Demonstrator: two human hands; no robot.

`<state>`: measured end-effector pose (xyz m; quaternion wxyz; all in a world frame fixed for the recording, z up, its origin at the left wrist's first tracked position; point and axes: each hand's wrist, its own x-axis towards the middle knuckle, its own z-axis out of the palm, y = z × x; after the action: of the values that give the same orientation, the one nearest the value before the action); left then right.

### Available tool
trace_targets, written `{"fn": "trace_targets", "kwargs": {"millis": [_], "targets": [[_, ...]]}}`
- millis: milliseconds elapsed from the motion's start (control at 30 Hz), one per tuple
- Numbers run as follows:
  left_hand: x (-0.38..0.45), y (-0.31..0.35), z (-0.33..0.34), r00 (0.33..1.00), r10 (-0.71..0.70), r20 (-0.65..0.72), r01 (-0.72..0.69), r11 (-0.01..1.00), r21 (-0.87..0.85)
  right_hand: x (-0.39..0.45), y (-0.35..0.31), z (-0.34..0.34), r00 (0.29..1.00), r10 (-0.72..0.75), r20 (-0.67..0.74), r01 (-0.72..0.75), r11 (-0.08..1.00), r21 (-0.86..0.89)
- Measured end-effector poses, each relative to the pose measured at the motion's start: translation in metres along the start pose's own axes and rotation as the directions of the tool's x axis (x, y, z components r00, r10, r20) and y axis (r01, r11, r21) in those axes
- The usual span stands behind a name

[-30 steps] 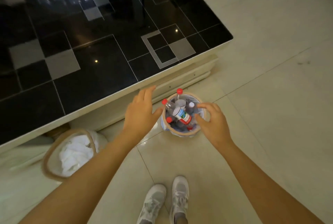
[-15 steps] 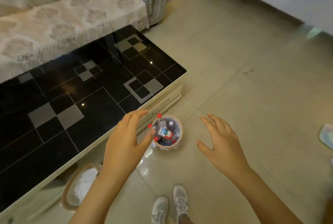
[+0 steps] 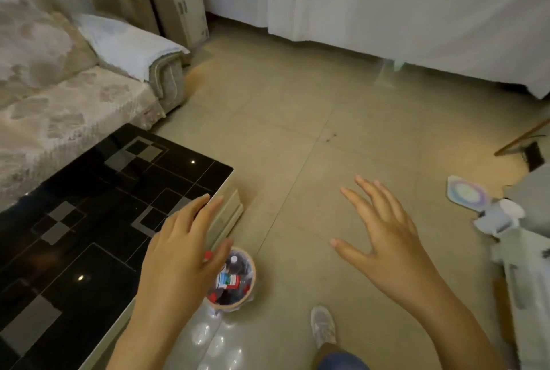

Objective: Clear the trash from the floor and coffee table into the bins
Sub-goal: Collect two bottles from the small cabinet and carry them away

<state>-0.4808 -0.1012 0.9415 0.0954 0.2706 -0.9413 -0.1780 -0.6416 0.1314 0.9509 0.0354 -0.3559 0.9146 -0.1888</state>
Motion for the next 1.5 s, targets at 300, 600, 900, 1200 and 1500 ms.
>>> {"fn": "trace_targets", "kwargs": {"millis": [300,600,900,1200,1500], "targets": [[0.152,0.119,0.062,0.98,0.196,0.034,-0.199,0.976,0.087,0.102,0.14,-0.047,0.997,0.076,-0.007,-0.076,0.997,-0.009],[0.3,0.212,0.118,0.98,0.194,0.039,-0.197,0.976,0.089,0.238,0.252,-0.093,0.996,0.06,0.068,-0.054,0.995,-0.085],[0.453,0.217,0.148,0.987,0.14,0.08,-0.147,0.984,0.101,0.403,0.297,-0.085,0.992,0.004,0.13,0.004,0.998,-0.065],[0.644,0.224,0.16,0.969,0.223,0.106,-0.233,0.968,0.094,0.566,0.331,-0.111,0.99,0.014,0.139,0.001,0.994,-0.108],[0.797,0.212,0.179,0.975,0.208,0.081,-0.216,0.972,0.093,0.736,0.366,-0.09,0.981,0.022,0.195,-0.019,1.0,-0.015]]}}
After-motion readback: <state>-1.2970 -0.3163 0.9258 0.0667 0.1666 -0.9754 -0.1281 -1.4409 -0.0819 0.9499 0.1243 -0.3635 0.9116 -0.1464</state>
